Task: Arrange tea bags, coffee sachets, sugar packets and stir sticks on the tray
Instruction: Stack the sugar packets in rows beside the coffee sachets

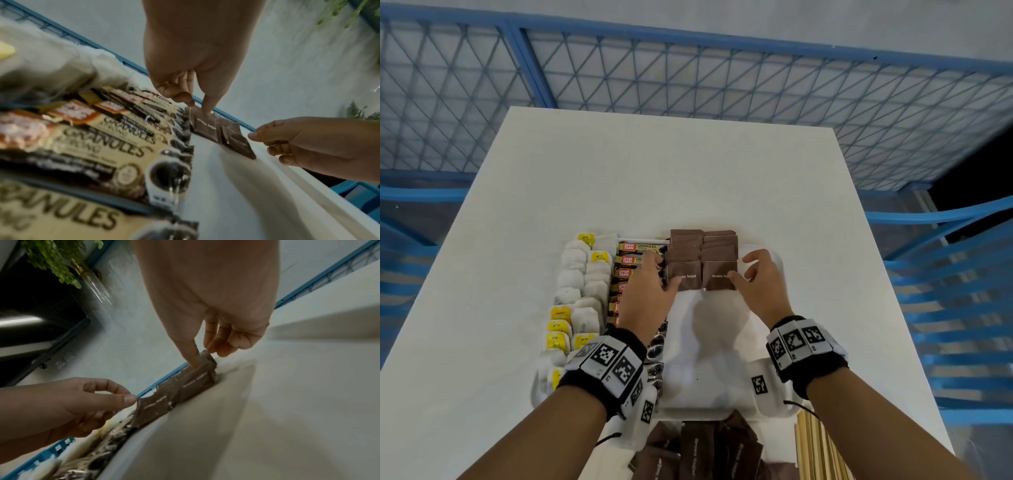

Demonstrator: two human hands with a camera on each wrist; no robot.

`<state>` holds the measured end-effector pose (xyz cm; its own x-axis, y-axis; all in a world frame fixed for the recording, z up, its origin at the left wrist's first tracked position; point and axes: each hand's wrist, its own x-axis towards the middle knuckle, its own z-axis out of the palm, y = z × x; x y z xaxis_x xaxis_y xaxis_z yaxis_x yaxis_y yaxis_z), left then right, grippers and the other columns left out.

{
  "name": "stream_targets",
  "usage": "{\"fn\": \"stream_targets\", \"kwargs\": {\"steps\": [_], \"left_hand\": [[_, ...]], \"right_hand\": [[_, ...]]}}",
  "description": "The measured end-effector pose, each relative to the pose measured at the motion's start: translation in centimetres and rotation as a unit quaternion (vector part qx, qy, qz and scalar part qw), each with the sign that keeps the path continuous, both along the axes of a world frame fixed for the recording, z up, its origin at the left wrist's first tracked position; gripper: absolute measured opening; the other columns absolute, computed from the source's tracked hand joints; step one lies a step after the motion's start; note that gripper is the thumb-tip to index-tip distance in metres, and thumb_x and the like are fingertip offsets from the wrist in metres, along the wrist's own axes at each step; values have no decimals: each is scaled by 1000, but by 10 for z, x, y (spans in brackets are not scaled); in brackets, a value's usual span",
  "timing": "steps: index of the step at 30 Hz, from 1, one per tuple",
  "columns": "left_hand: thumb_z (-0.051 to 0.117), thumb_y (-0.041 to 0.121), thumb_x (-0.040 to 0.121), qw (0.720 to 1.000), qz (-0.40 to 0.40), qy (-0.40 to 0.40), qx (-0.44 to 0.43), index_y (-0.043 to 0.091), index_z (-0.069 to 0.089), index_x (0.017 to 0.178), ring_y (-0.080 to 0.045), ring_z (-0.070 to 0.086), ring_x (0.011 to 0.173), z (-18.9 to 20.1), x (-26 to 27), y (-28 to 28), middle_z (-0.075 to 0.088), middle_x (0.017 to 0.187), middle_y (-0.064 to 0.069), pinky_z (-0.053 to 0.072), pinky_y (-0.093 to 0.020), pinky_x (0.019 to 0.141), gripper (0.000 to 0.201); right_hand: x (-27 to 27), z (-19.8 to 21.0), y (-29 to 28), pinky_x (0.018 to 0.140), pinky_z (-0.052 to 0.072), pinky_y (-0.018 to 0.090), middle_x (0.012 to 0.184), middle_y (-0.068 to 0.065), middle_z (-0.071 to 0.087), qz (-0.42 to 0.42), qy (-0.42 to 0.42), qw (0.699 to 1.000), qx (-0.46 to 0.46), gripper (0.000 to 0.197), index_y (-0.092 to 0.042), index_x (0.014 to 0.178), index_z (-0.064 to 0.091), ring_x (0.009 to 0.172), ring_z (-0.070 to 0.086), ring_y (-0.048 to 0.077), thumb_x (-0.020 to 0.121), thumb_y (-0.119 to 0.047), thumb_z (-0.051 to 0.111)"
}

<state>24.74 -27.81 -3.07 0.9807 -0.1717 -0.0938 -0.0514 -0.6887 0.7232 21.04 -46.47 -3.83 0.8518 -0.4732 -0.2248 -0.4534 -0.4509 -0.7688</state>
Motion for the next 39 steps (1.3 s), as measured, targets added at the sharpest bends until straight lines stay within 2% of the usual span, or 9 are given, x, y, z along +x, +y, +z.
{"fn": "stream_targets", "kwargs": {"steps": [2,7,15,19,22,26,29,34,39], "left_hand": [[63,22,87,999,-31,-7,2,16,49,96,-7,42,53,8,-6,6,45,59,6,33,-19,49,18],[62,16,86,990,-135,11,-29,16,60,89,-2,50,57,28,-44,39,51,65,10,37,-11,54,4],[66,19,83,965,-230,121,16,40,49,80,-4,51,65,10,-125,112,54,72,10,40,-16,60,27],[65,35,84,945,-287,135,86,34,49,103,-2,47,77,12,-146,123,45,97,16,37,-11,69,25],[65,45,81,927,-316,153,130,24,41,130,-9,48,106,15,-155,118,35,124,8,37,-18,84,59],[70,48,76,925,-305,165,157,19,29,140,-17,43,123,10,-162,106,29,136,-1,36,-24,94,81],[76,40,72,931,-277,193,135,17,33,136,-18,47,116,5,-165,100,39,128,-3,38,-24,92,80],[78,13,69,956,-183,212,88,19,48,101,-7,51,67,0,-162,103,53,75,7,40,-16,60,44],[69,10,71,961,-157,210,84,19,56,85,-8,51,69,1,-170,103,55,74,7,39,-19,61,21]], "right_hand": [[-6,5,2,58,40,15,70,-5,49,10,-5,1000,-11,21,-21,94,50,63,50,8,83,-23,67],[-44,27,18,57,36,9,64,-7,50,72,-9,997,-37,10,-22,85,54,59,47,5,86,-23,64],[-148,41,47,59,41,11,73,-10,56,197,83,976,-51,12,-25,79,54,62,50,3,87,-30,61],[-186,38,52,62,37,14,94,-7,54,205,147,963,-93,29,-22,99,50,77,49,3,85,-46,60],[-203,30,60,74,38,19,110,0,51,185,187,961,-87,63,-18,119,42,97,50,13,75,-58,64],[-207,18,72,90,45,27,122,6,51,162,191,964,-87,78,-15,128,36,110,50,21,69,-48,75],[-204,15,75,93,44,29,125,10,51,128,186,972,-64,79,-10,129,35,115,51,24,69,-37,79],[-206,17,73,75,43,20,105,4,55,107,152,982,-26,54,-13,111,42,94,54,16,72,-27,77],[-210,21,61,67,40,20,91,-2,58,151,154,975,-49,26,-17,90,54,84,55,14,77,-31,70]]}}
